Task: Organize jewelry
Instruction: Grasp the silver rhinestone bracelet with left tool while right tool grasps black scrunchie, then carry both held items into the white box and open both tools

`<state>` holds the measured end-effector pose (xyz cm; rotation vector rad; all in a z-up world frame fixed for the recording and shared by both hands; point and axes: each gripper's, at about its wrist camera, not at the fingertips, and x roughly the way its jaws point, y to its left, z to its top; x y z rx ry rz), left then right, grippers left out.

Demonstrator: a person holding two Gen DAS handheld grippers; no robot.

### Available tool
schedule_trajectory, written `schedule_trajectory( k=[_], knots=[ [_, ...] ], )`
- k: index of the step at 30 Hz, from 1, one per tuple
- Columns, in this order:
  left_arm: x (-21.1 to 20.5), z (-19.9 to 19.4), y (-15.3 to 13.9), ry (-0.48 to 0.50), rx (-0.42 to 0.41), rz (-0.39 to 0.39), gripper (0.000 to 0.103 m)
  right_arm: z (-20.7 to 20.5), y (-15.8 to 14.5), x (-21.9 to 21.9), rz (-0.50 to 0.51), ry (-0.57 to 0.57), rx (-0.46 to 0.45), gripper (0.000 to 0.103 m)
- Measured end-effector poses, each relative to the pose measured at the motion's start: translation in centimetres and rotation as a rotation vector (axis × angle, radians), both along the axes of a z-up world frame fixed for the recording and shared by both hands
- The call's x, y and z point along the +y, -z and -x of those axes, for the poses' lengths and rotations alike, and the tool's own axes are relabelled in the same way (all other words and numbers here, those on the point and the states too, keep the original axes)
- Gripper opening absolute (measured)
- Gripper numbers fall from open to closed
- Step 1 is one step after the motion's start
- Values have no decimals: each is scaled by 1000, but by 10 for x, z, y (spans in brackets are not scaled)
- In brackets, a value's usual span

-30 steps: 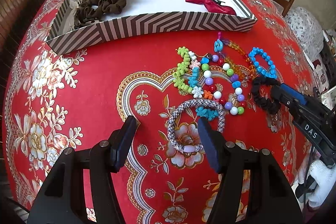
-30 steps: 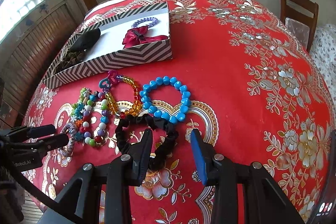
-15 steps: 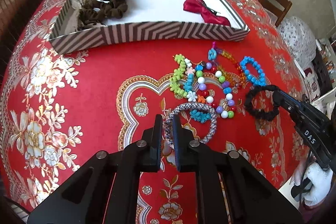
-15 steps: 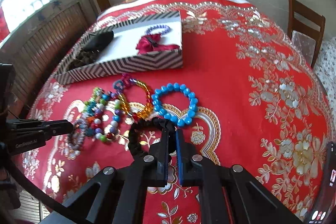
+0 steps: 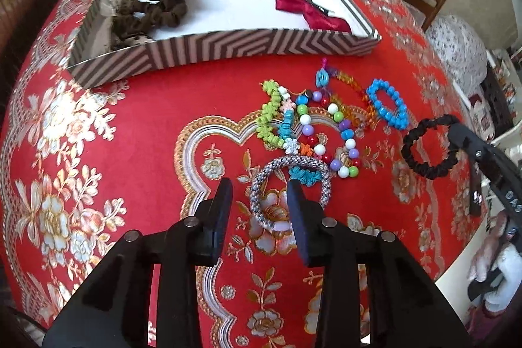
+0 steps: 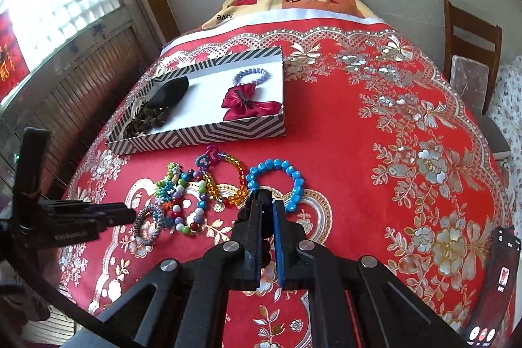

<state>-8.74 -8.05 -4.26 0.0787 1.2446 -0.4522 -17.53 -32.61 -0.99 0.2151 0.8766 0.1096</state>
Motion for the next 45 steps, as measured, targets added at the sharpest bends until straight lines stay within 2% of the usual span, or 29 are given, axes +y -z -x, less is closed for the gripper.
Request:
schedule_trajectory(
  k=[4, 6, 8, 11, 15, 22, 29, 36, 45],
  knots=[
    [-14, -2, 7, 55, -20, -35, 33, 2, 1, 3, -8, -9, 2, 6],
    [-18, -2, 9, 85, -35, -49, 13, 3, 0, 5, -10, -12, 1, 6],
    [-16, -3, 9, 84, -31, -40, 7, 4, -1, 6, -15, -11, -3, 6],
    [-8, -5, 7, 63, -1, -10, 6, 5, -5, 5, -22, -9, -13, 6],
    [3, 0, -8, 47, -15, 21, 6, 6, -17, 6, -24, -12, -35, 6],
    [17, -2, -49, 6, -80, 72, 6, -2, -38, 13, -20, -35, -73, 5],
    [16, -28, -74, -49, -144, 72, 6, -21, -50, 22, -23, -70, -97, 6],
    [12, -66, -81, -114, -173, 55, 6, -59, -57, 27, -21, -107, -99, 6],
    [0, -130, -67, -195, -150, 20, 6, -135, -58, 34, -24, -181, -77, 6]
  ],
)
